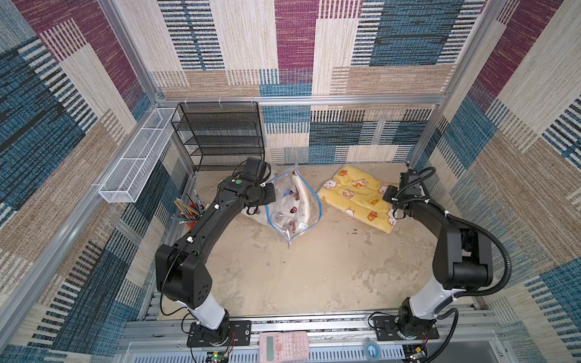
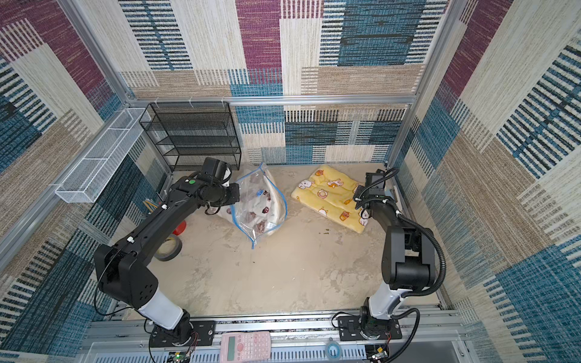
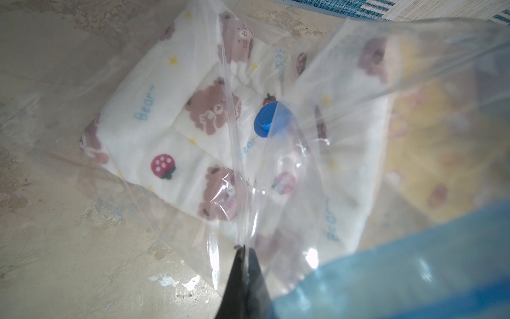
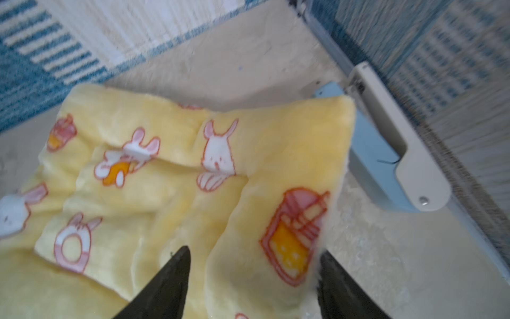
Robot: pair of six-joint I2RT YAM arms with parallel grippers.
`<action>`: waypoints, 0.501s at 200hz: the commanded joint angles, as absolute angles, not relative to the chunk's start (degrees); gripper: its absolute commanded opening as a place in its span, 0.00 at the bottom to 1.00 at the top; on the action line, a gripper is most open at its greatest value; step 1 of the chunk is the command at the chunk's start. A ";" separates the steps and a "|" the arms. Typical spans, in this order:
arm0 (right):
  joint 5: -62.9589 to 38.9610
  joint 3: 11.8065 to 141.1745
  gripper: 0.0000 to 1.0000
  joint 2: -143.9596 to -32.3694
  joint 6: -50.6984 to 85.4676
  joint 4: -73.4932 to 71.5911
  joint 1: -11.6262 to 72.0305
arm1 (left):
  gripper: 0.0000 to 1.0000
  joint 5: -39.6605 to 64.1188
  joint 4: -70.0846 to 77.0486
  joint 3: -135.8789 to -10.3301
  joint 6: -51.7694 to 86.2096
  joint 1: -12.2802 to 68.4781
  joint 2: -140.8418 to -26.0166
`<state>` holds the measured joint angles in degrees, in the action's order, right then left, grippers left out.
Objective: Take the blanket out of the vacuum bag
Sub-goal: Place the blanket at the center of the board.
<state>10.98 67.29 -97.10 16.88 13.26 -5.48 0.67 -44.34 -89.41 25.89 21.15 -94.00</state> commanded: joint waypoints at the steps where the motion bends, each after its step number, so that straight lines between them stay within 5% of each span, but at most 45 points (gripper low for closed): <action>1: 13.72 70.97 0.71 -98.51 20.34 18.16 -4.18 | 0.00 1.54 -43.39 -89.57 26.72 21.06 -93.60; 59: 3.43 79.72 0.74 -109.70 24.70 20.25 2.72 | 0.00 1.68 -43.42 -89.61 26.77 21.08 -93.46; 100: 6.10 90.33 0.77 -120.14 29.33 23.44 2.64 | 0.00 0.98 -43.47 -89.39 26.57 21.09 -93.48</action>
